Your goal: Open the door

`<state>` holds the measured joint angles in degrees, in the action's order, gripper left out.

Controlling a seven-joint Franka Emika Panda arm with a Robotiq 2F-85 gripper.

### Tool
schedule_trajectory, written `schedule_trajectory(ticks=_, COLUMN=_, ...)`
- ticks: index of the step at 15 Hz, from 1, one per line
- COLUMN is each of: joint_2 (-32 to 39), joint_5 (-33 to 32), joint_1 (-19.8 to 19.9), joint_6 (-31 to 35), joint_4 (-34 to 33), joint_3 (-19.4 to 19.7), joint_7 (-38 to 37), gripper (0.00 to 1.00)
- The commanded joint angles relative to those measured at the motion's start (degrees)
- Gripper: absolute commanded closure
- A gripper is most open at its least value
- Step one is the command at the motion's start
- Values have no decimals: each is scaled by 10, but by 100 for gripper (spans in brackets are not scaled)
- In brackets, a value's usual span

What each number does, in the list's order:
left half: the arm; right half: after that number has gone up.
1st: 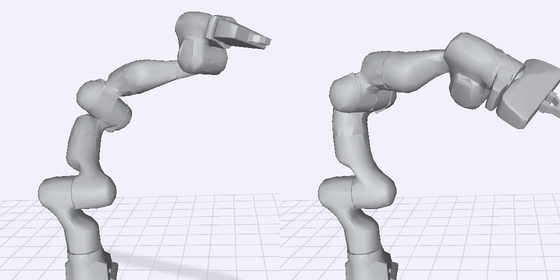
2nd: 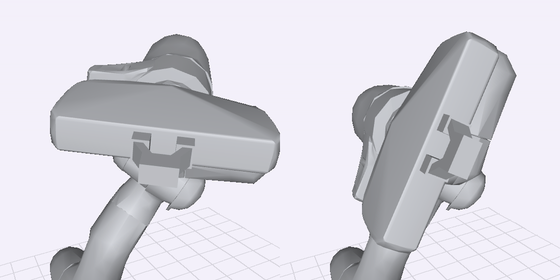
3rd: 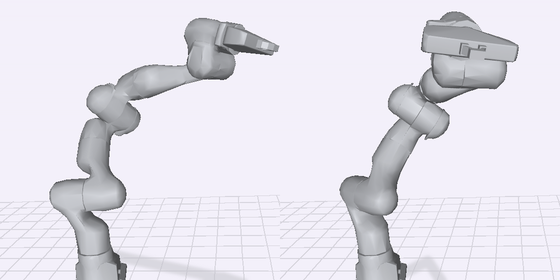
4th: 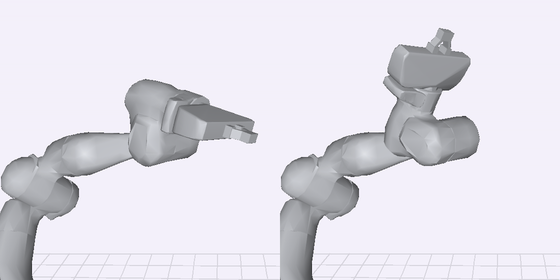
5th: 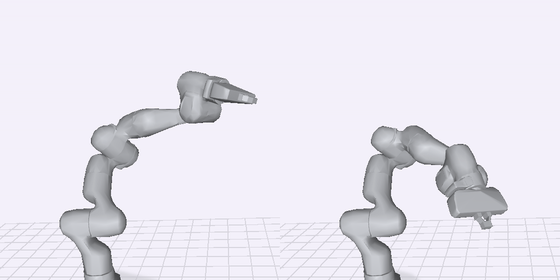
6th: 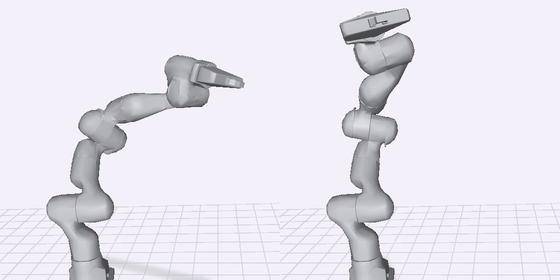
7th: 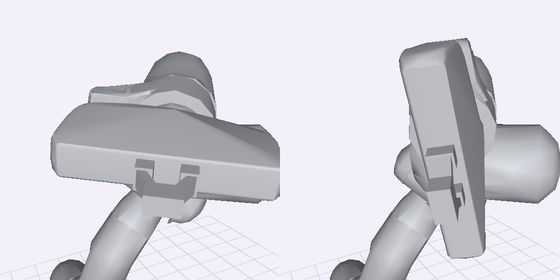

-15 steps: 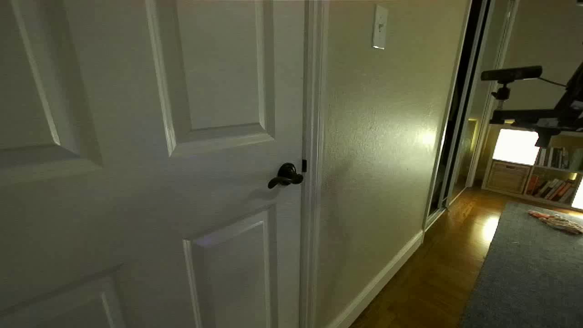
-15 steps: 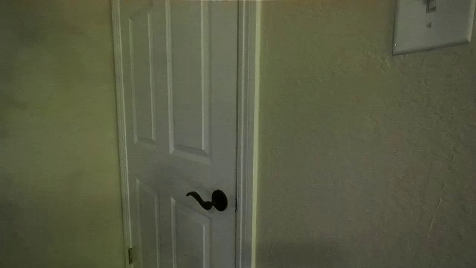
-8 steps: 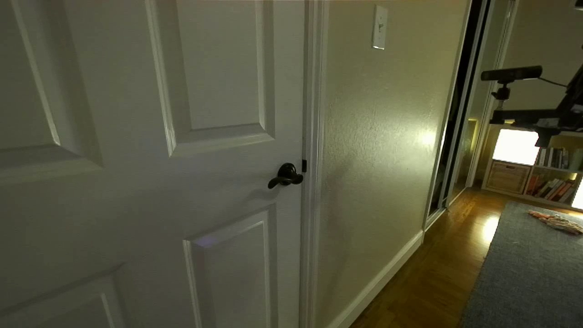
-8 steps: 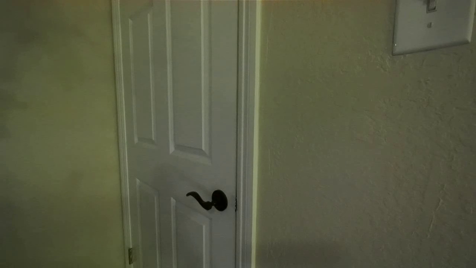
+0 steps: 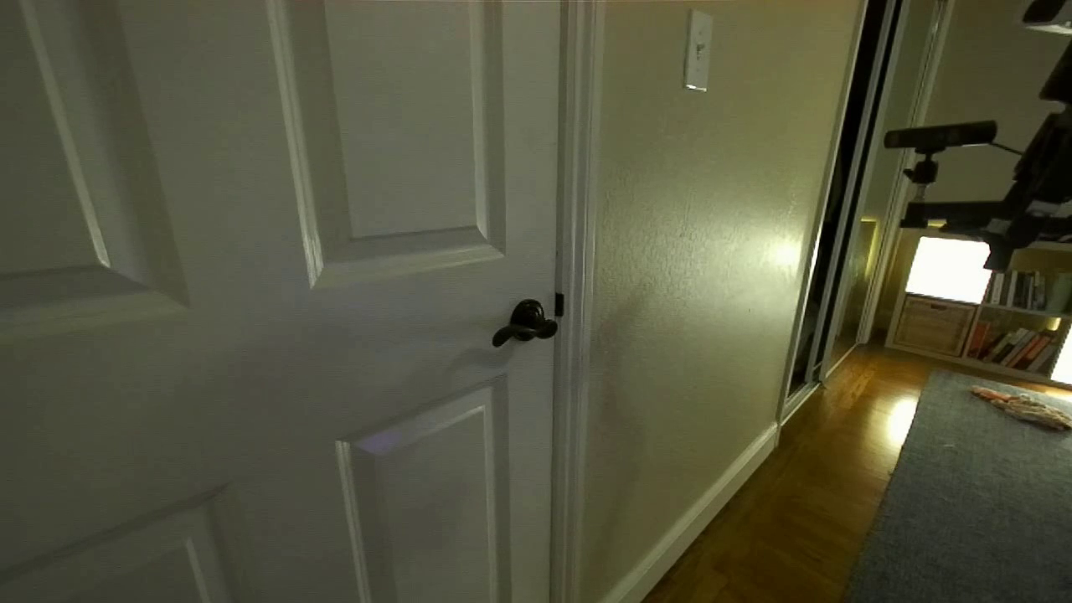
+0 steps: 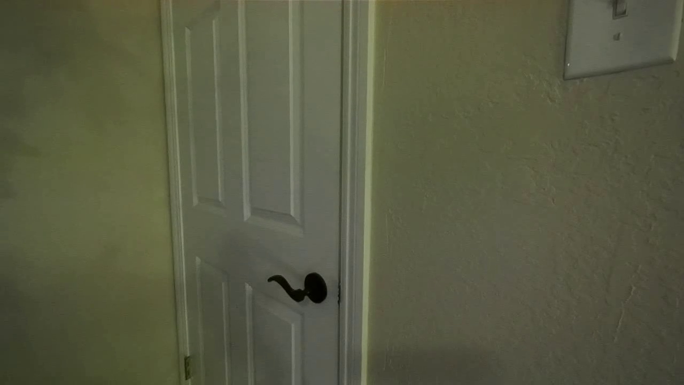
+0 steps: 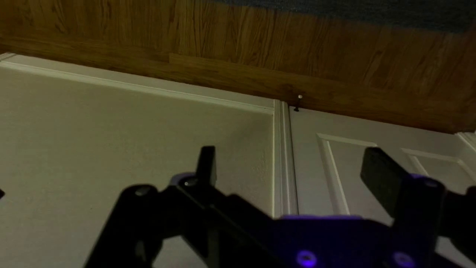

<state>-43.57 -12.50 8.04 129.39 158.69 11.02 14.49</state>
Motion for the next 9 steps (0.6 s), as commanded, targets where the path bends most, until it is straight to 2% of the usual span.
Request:
schedule_trajectory(ticks=1, joint_2=94, joint_5=33, joint_1=-30, joint_6=6, joint_4=-52, joint_3=-37, joint_7=-48, gripper=0)
schedule_trajectory(ticks=5, joint_2=212, joint_5=87, joint_1=-54, joint_6=14, joint_4=-138, joint_3=-80, joint_7=-120, gripper=0)
schedule_trajectory(ticks=9, joint_2=316, joint_5=111, joint_1=-58, joint_6=19, joint_4=-236, joint_3=-112, joint_7=-195, gripper=0)
